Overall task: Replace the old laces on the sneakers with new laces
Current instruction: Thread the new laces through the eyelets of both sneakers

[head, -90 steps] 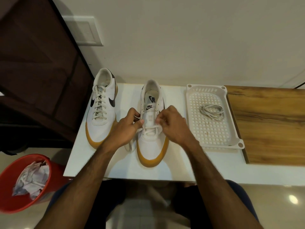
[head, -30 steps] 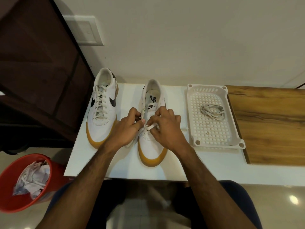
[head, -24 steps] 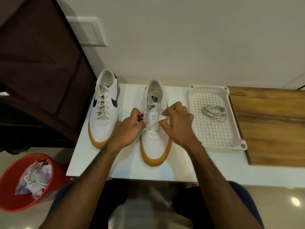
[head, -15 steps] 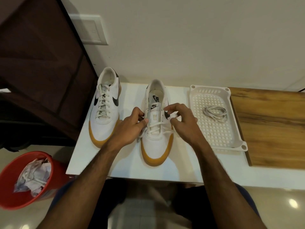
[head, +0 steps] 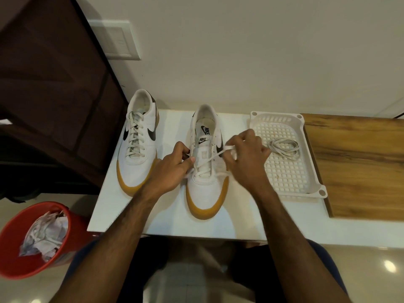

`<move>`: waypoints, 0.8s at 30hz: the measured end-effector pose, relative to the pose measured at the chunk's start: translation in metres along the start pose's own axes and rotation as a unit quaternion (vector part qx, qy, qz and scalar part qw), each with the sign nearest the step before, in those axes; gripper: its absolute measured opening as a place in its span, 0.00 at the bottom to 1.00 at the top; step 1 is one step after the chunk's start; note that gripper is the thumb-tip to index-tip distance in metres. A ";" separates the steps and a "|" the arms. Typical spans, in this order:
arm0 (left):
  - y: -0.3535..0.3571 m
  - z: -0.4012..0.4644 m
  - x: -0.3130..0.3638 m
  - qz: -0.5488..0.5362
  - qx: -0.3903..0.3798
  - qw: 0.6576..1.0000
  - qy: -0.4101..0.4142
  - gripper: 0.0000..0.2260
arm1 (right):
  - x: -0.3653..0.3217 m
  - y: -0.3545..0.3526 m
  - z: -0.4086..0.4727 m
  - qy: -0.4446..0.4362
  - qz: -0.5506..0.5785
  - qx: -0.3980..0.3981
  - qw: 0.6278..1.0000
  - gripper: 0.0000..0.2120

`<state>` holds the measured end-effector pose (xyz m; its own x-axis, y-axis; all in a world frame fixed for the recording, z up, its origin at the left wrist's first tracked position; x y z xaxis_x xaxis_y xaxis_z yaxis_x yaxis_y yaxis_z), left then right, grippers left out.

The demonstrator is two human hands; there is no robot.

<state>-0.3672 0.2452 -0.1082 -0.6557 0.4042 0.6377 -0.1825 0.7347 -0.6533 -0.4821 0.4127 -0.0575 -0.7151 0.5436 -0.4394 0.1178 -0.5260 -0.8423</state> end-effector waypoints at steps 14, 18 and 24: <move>0.001 0.003 -0.002 -0.019 -0.003 1.000 0.000 0.08 | -0.051 0.048 -0.010 -0.108 0.031 -0.108 0.988 0.08; 0.001 0.001 -0.002 -0.015 -0.008 1.000 0.001 0.07 | -0.041 0.030 -0.004 -0.097 -0.012 -0.058 0.994 0.08; 0.003 0.001 0.000 -0.018 -0.022 1.000 0.000 0.10 | -0.004 0.001 -0.006 0.018 0.039 0.033 0.999 0.11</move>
<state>-0.3682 0.2468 -0.1110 -0.6495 0.3775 0.6600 -0.1732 0.7718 -0.6119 -0.4751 0.4144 -0.0587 -0.6803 0.5223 -0.5141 0.1257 -0.6079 -0.7840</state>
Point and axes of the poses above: each hand's wrist, its own z-axis towards the middle knuckle, its own y-axis out of the palm, x = y × z, the point moved 10 cm from there along z, towards the middle knuckle, and after that the axes turned 15 degrees about -y, right-handed, at the moved point
